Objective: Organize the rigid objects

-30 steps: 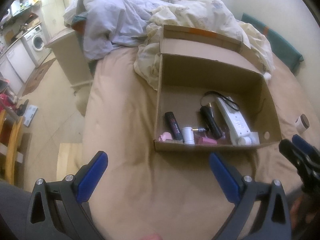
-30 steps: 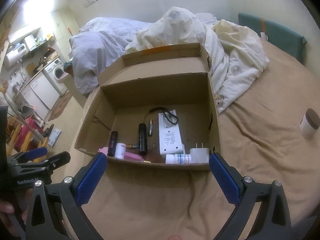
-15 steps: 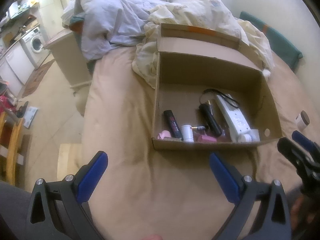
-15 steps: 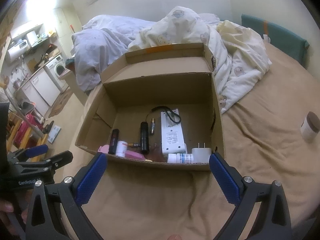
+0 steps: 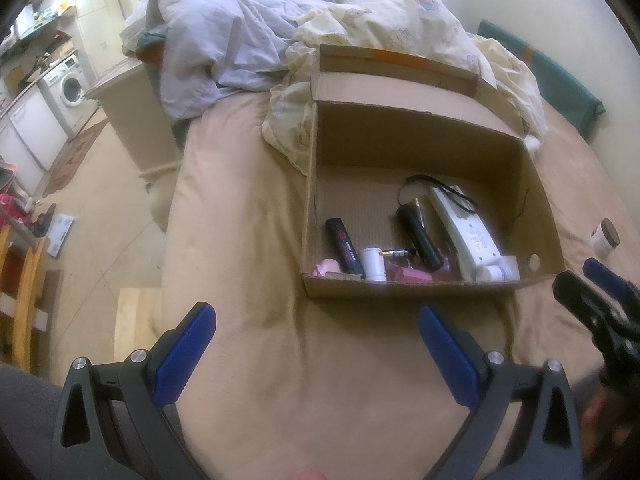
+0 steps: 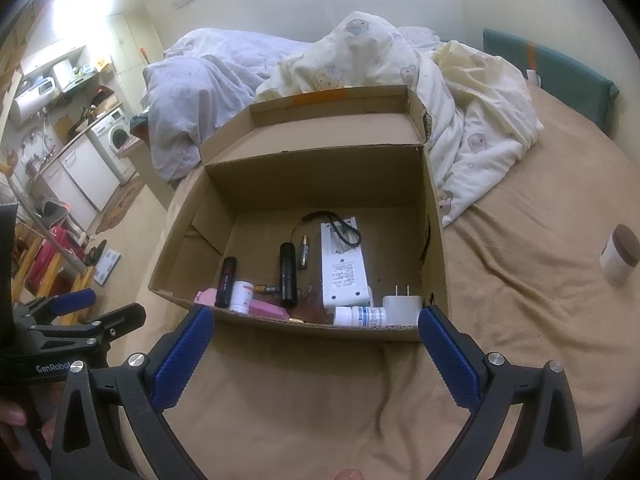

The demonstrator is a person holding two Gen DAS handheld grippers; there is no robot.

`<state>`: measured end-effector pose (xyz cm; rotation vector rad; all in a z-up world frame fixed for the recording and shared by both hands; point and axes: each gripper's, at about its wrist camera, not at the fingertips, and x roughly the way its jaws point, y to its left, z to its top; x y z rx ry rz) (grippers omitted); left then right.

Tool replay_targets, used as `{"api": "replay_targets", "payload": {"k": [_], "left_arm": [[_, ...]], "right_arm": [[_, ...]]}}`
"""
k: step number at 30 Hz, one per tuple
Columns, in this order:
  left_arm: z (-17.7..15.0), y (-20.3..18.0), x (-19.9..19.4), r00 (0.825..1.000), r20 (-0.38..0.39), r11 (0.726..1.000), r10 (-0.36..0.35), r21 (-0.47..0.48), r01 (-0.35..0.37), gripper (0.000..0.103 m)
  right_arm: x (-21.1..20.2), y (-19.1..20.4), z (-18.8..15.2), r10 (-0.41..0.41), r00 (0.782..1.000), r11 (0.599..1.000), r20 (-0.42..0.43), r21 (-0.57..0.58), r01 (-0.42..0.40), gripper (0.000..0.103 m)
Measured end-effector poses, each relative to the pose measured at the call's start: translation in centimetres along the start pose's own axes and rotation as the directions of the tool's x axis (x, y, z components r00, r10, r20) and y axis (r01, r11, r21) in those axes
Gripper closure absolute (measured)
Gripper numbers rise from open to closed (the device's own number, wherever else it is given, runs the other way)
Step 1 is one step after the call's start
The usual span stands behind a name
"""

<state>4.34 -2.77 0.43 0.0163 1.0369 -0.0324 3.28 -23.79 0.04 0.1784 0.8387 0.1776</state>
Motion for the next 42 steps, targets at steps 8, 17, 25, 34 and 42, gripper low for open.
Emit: {"api": "replay_targets", "payload": {"k": [8,17,25,34,42], "left_arm": [[-0.10,-0.06,0.12,1.000,-0.002,1.000,-0.001,0.000,0.001,0.002],[-0.20,-0.03,0.19,1.000,-0.003,1.000,-0.001,0.003,0.001,0.002],[-0.14,-0.04,0.21,1.000,0.000,1.000,-0.002,0.001,0.002,0.002],[-0.14,-0.08,0.24,1.000,0.000,1.000,-0.002,0.002,0.002,0.002],[-0.16,-0.14,0.26,1.000,0.000,1.000,-0.003,0.004,0.003,0.002]], "right_arm": [[0.29,-0.09,-0.09,-0.002,1.000,1.000,0.002,0.002,0.002,0.000],[0.28,-0.16,-0.15,0.000,1.000,1.000,-0.004,0.002,0.000,0.000],[0.27,-0.25,-0.14,0.003,1.000,1.000,-0.003,0.009,-0.003,0.000],[0.30,-0.43,-0.19,0.005,1.000,1.000,0.000,0.017,-0.005,0.000],[0.23,-0.44,-0.17,0.004,1.000,1.000,0.000,0.017,-0.004,0.000]]}}
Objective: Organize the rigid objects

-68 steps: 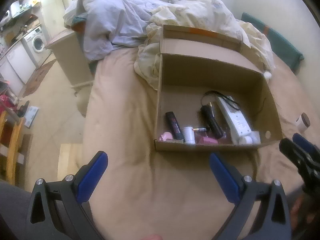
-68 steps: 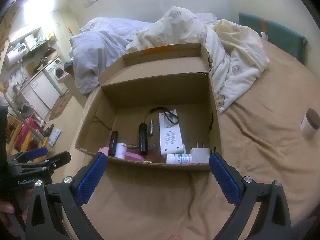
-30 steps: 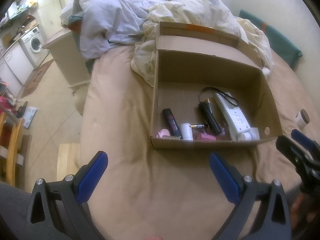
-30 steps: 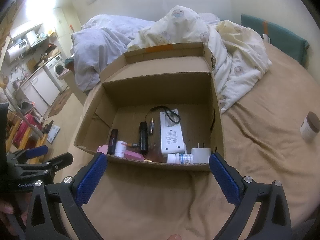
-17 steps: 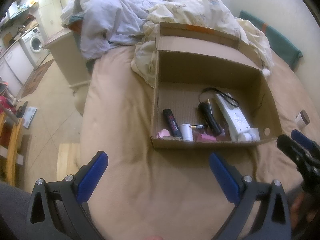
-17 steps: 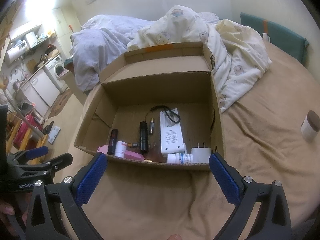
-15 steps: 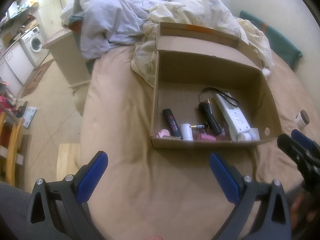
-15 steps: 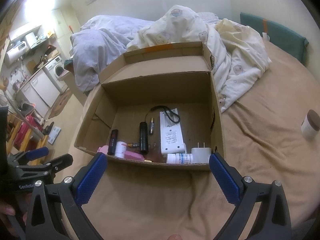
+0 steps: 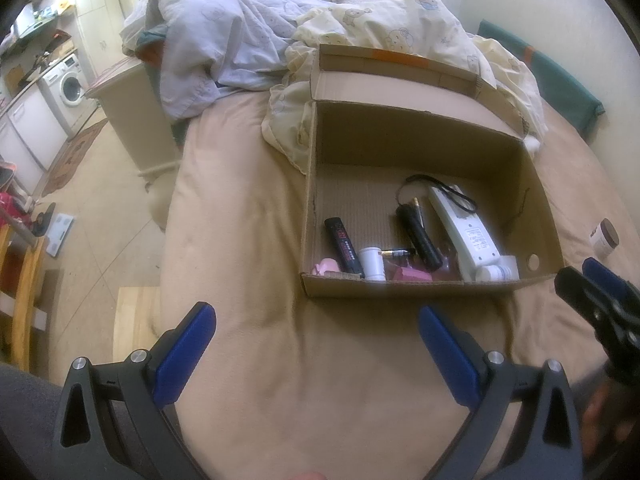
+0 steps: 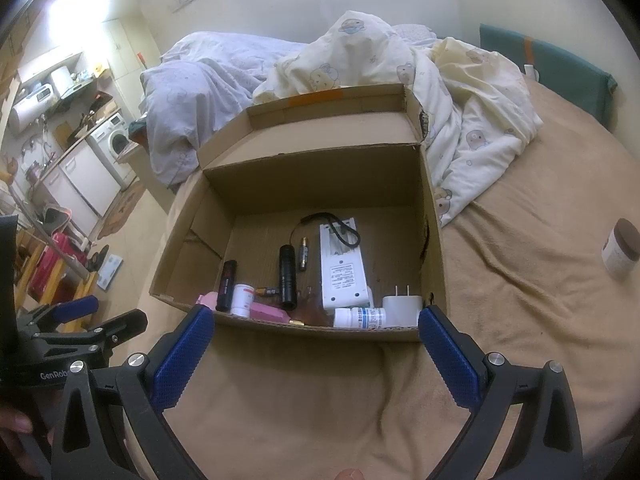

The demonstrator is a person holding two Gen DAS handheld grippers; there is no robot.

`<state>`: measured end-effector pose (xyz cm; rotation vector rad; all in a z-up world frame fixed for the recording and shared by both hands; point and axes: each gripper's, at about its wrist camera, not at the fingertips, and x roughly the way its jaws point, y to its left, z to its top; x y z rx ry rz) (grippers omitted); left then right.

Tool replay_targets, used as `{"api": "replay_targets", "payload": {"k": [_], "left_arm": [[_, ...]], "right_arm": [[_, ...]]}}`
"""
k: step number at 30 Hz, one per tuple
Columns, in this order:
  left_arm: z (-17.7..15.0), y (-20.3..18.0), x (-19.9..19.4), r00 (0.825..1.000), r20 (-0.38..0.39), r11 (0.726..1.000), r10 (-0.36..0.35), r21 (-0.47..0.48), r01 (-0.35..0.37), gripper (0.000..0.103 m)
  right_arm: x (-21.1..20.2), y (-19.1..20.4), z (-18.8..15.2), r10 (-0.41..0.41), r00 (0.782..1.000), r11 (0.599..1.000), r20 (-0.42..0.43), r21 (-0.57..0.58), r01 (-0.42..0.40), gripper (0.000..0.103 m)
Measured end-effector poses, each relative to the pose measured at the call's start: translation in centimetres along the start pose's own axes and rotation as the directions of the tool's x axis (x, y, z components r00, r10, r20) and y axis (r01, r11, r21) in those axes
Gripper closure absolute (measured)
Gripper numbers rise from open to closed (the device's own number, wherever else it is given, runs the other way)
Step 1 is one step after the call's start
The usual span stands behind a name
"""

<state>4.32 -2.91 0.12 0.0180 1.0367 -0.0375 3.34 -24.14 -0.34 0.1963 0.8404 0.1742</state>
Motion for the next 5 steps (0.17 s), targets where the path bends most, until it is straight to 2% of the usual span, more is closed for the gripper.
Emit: {"api": "replay_targets", "payload": {"k": [5], "left_arm": [[-0.17,-0.16,-0.11,1.000,0.005,1.000,0.005,0.009,-0.005,0.002]], "right_arm": [[0.00,0.02,-0.07,0.001,1.000,1.000,0.000,0.000,-0.001,0.000]]}}
